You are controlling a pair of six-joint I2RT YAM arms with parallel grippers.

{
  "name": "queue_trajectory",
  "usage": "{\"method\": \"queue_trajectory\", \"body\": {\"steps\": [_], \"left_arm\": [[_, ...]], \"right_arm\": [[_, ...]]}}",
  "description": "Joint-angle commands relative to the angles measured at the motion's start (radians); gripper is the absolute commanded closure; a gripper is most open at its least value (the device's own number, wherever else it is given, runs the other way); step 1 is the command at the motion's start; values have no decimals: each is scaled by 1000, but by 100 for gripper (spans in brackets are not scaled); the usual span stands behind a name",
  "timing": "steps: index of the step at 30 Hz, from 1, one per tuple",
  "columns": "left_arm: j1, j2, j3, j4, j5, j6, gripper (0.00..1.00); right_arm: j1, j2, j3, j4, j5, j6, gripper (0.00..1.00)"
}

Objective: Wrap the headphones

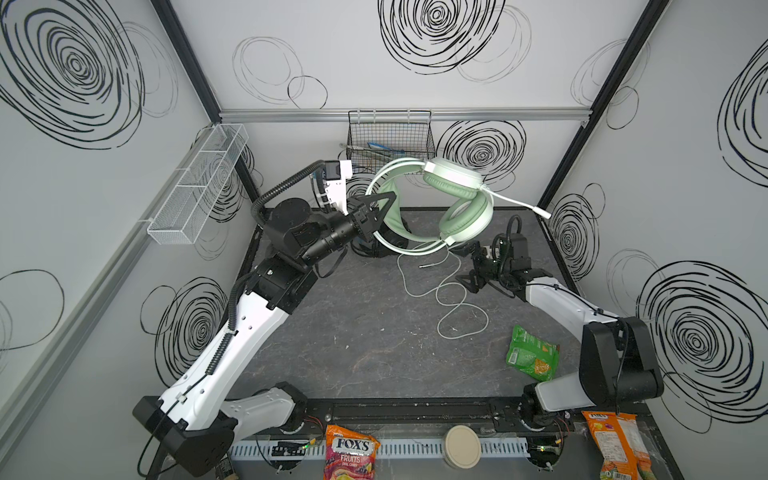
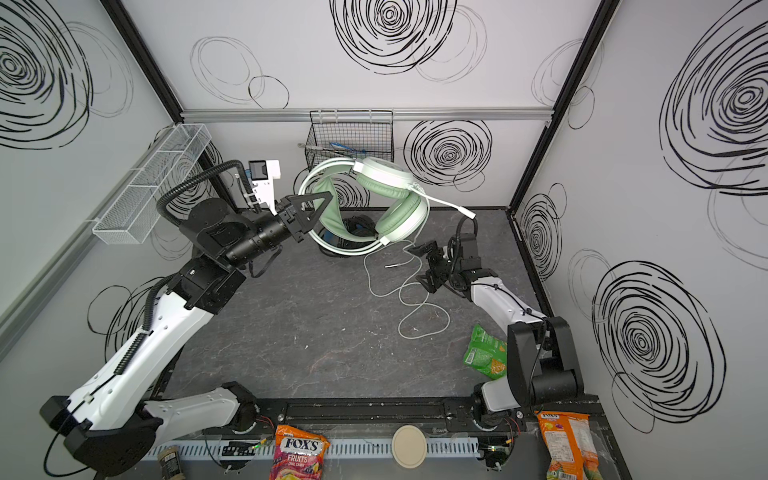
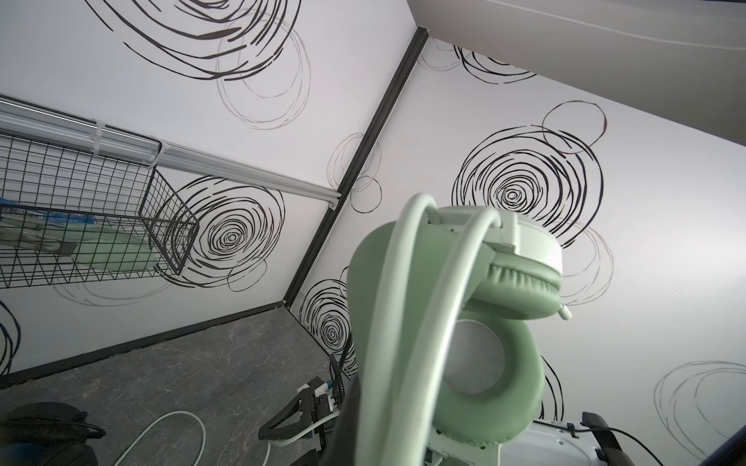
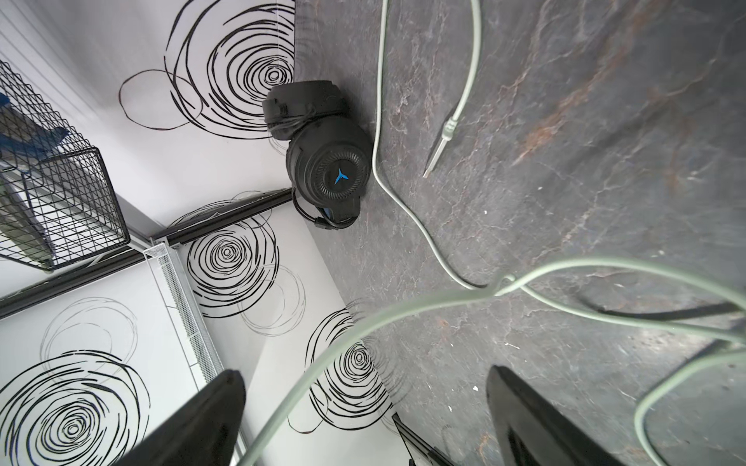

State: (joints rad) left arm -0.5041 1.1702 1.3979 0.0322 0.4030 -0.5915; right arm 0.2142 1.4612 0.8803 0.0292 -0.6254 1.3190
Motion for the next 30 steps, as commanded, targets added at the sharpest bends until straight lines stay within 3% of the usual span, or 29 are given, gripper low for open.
{"method": "queue_trajectory", "body": {"steps": [1,6,9,14,18,24,30], "left_arm": [[-10,-38,-2,153,16,-22,100],[-19,-41,-8,153,19,-22,100],[-19,-46,-8,153,23,-24,100],[-20,-55,-19,169,45,-35,100],[-2,-74,-49,176,56,-41,100],[69,-96,-107,190,159,-48,100],[62,-100,-219,140,355,22,100]], "right_arm": [[12,22,45,47,-8,31,2],[11,45,43,65,-12,34,3],[11,70,38,83,-8,21,13],[-22,127,55,82,8,-48,73],[-58,155,109,32,39,-133,100],[-118,90,228,-93,235,-333,100],[-116,138,591,-225,337,-656,100]]}}
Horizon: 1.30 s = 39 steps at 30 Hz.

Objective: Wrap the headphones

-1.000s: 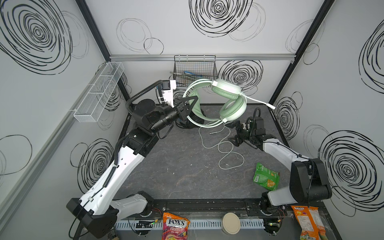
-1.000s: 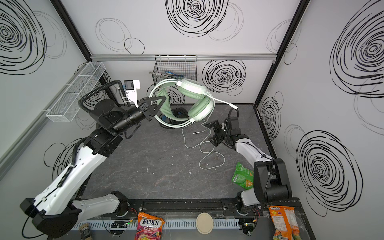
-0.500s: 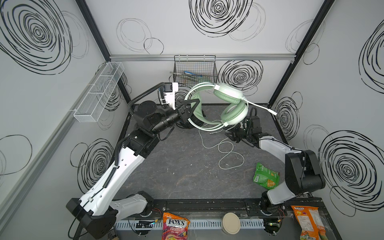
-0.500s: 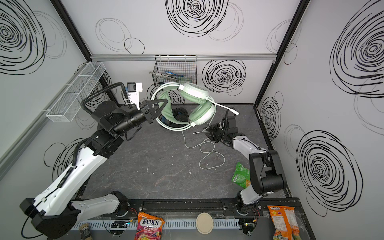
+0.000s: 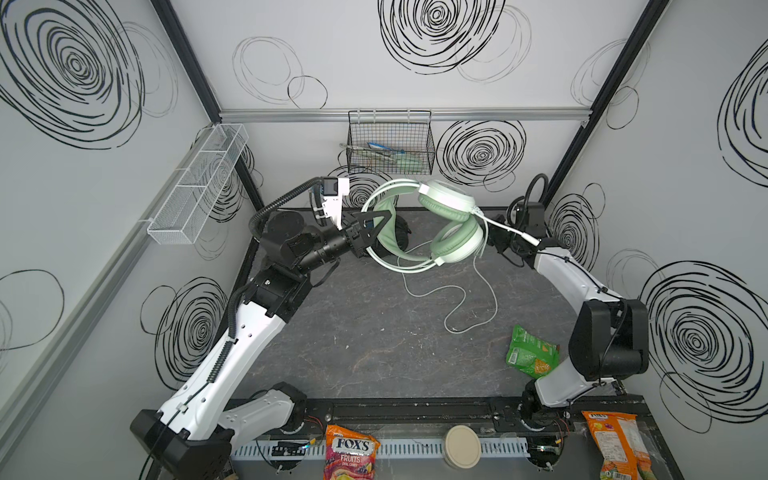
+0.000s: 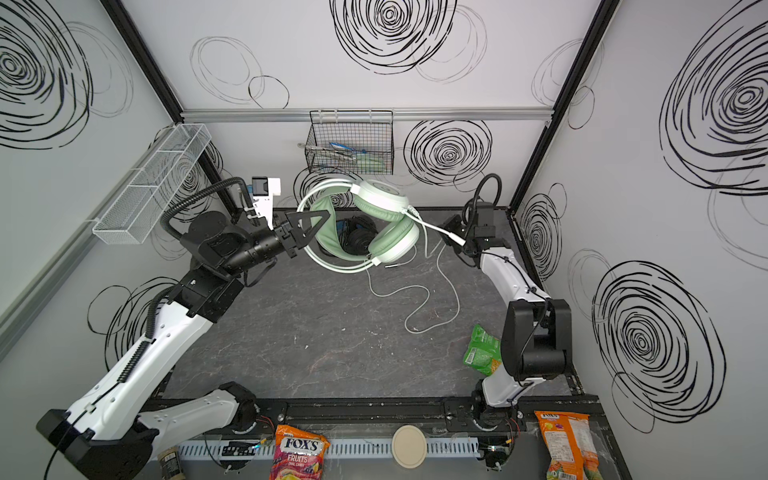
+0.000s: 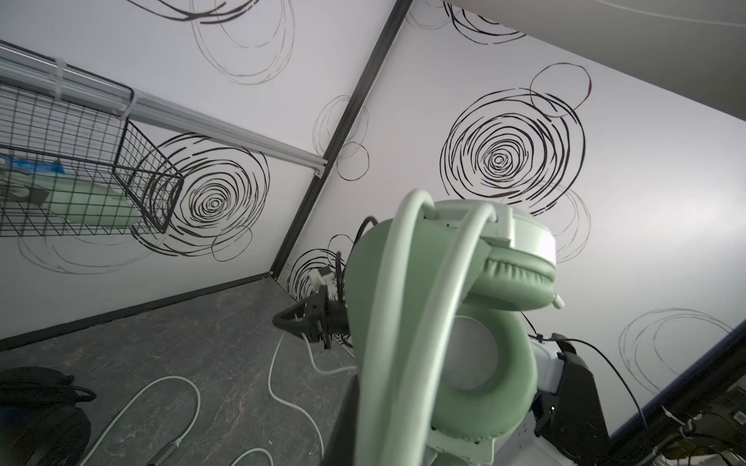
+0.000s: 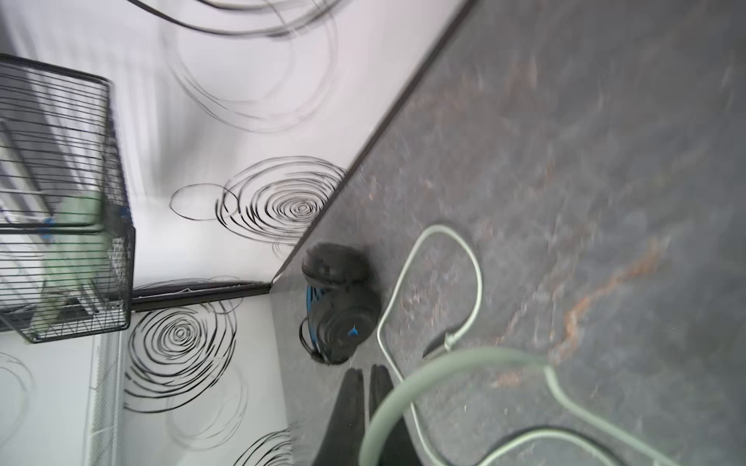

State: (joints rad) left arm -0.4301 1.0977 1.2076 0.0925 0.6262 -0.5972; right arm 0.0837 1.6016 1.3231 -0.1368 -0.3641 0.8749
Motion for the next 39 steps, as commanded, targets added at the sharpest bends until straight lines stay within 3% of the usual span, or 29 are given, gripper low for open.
{"method": "queue_trajectory", "body": {"steps": [1,5,11,15,22,27,35,39], "left_arm": [[-20,-31,-50,45,131,57,100],[-34,-46,-142,15,115,98,100],[-79,-48,-210,-22,93,149,100],[-134,-17,-214,-20,62,148,100],[-223,104,-184,64,-160,33,100],[-225,198,-145,67,-258,-48,100],[-191,319,-91,125,-333,-209,100],[-158,328,-54,81,-432,-237,100]], "right_arm": [[31,9,213,-84,100,-270,100],[127,7,357,-101,214,-451,100],[235,28,510,-105,244,-614,100],[283,41,539,-88,216,-643,100],[390,46,581,-109,259,-735,100],[461,12,551,-100,323,-779,100],[519,-84,413,21,338,-717,100],[581,-127,378,20,399,-774,100]]}}
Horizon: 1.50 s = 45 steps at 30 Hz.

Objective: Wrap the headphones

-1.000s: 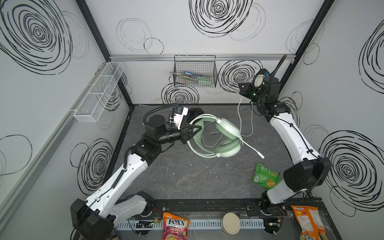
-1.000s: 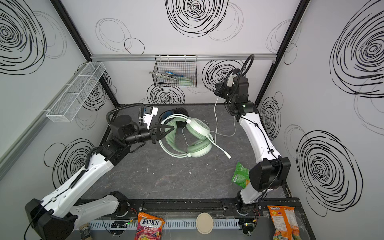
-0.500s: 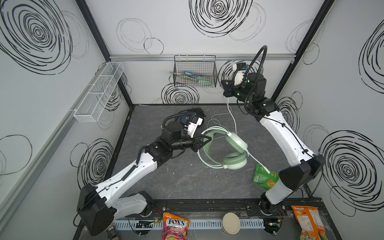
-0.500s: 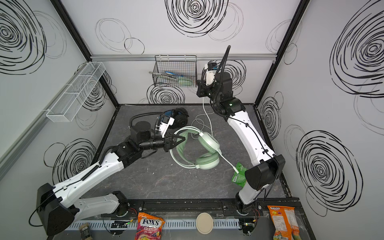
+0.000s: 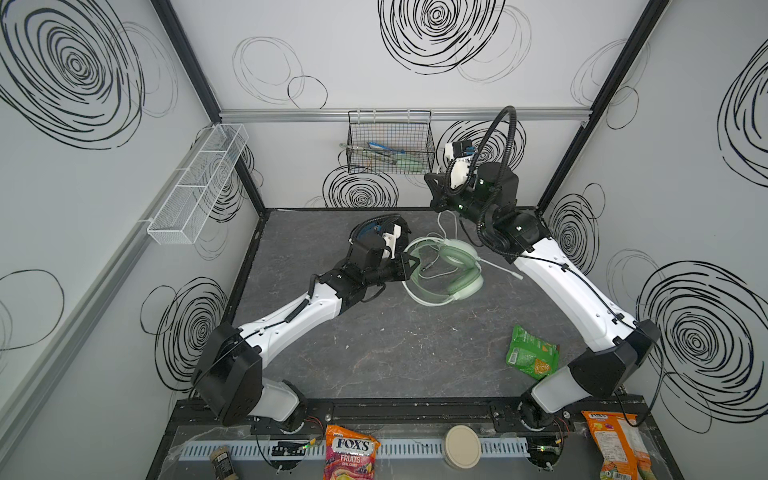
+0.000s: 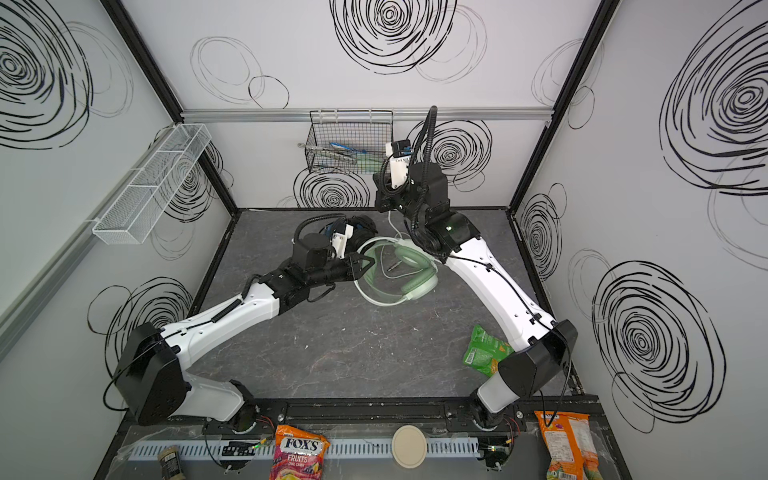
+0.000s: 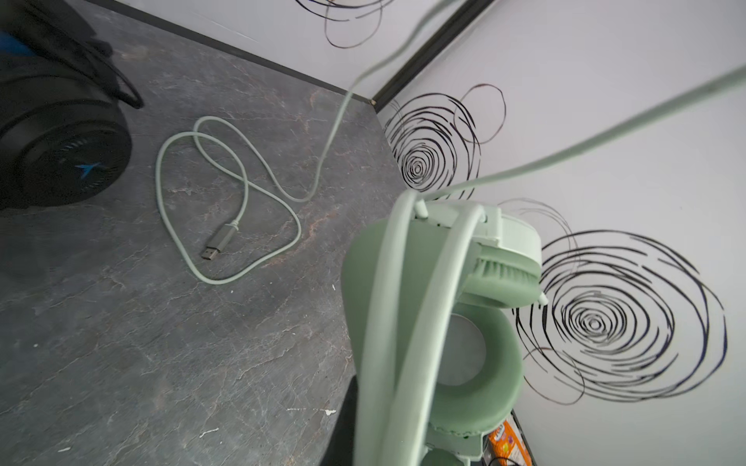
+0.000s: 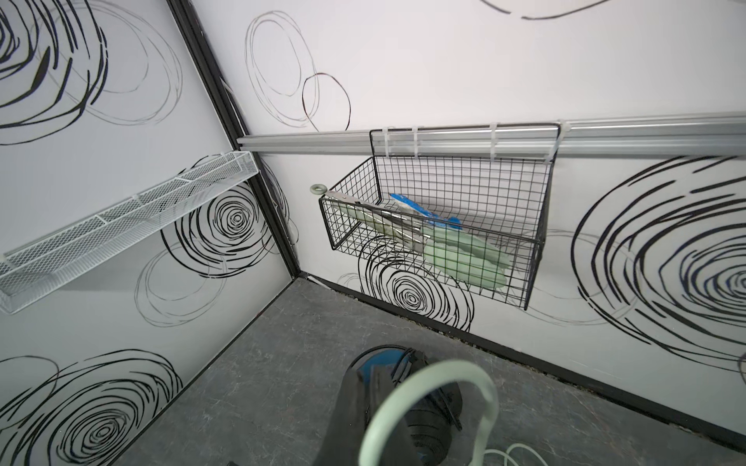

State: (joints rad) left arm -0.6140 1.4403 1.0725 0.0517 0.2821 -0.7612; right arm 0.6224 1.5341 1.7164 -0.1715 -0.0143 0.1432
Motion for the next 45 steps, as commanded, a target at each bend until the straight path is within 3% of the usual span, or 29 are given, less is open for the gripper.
{"method": "queue_trajectory", "body": {"steps": [1,3,13,20,28,31,33,38,41,45], "left_arm": [[29,-20,95,94,-123,-63,100],[37,-40,98,66,-178,-54,100],[86,-106,74,43,-479,-31,100],[136,-110,122,62,-584,24,100],[153,-176,179,119,-749,238,100],[192,-197,217,108,-648,290,100],[236,-192,276,35,-496,308,100],[299,-225,269,-104,-168,285,100],[285,-285,200,-121,-139,293,100],[291,-359,119,-114,-239,304,100]], "right_arm": [[63,-71,-24,55,83,-77,100],[93,-91,-40,58,139,-133,100],[251,-178,-129,54,211,-302,100],[299,-245,-161,25,297,-348,99],[307,-327,-194,12,398,-309,95],[263,-327,-183,-46,499,-247,94],[172,-315,-153,-127,505,-175,93],[-86,-340,-142,-139,339,-64,93],[-132,-324,-98,-147,270,-109,93],[-132,-326,-76,-167,228,-173,91]]}}
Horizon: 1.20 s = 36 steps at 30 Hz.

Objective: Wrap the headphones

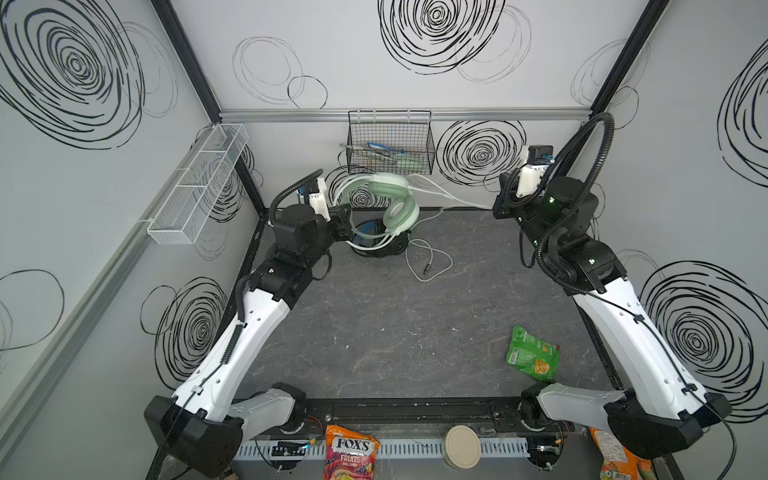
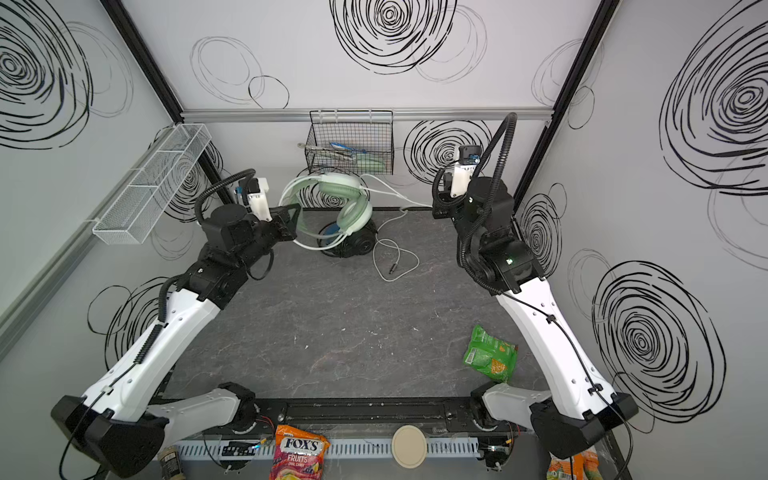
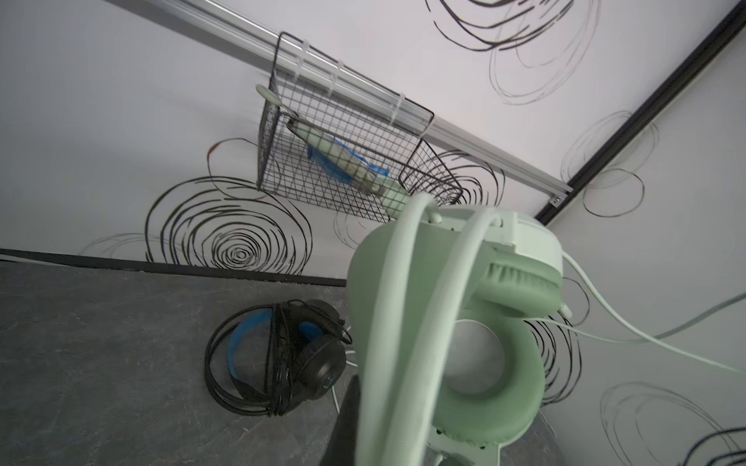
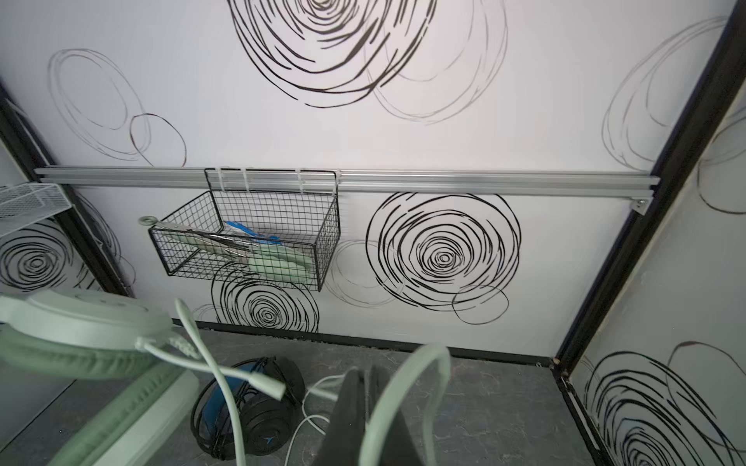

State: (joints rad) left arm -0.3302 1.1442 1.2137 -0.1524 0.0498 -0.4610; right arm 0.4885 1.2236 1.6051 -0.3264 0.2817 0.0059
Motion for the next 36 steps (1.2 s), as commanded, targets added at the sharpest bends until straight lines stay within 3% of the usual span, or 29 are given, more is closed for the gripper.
{"method": "queue_trajectory", "body": {"steps": [1,7,11,17,21,25,28,32,36], "left_arm": [[7,-79,-35,99,-52,5,100],[10,-143,-87,163,-295,15,100],[-1,-115,-76,219,-330,68,100],[14,-65,-33,312,23,74,100],[43,-73,-63,494,339,-61,100],[40,-45,-68,623,606,-123,100],[42,-46,-89,625,690,-112,100],[14,-27,-74,588,841,-76,100],[-64,16,-26,394,958,51,100]], "right_arm": [[3,-23,28,-13,-85,-39,91],[34,-101,-46,15,-192,-38,89],[59,-111,-55,24,-253,-13,89],[49,-29,54,-112,-93,20,92],[-10,34,144,-256,-24,41,94],[-127,58,189,-319,-89,80,95],[-207,88,243,-373,-129,90,96],[-261,138,334,-426,-185,50,96],[-261,172,399,-428,-247,-4,96]]}}
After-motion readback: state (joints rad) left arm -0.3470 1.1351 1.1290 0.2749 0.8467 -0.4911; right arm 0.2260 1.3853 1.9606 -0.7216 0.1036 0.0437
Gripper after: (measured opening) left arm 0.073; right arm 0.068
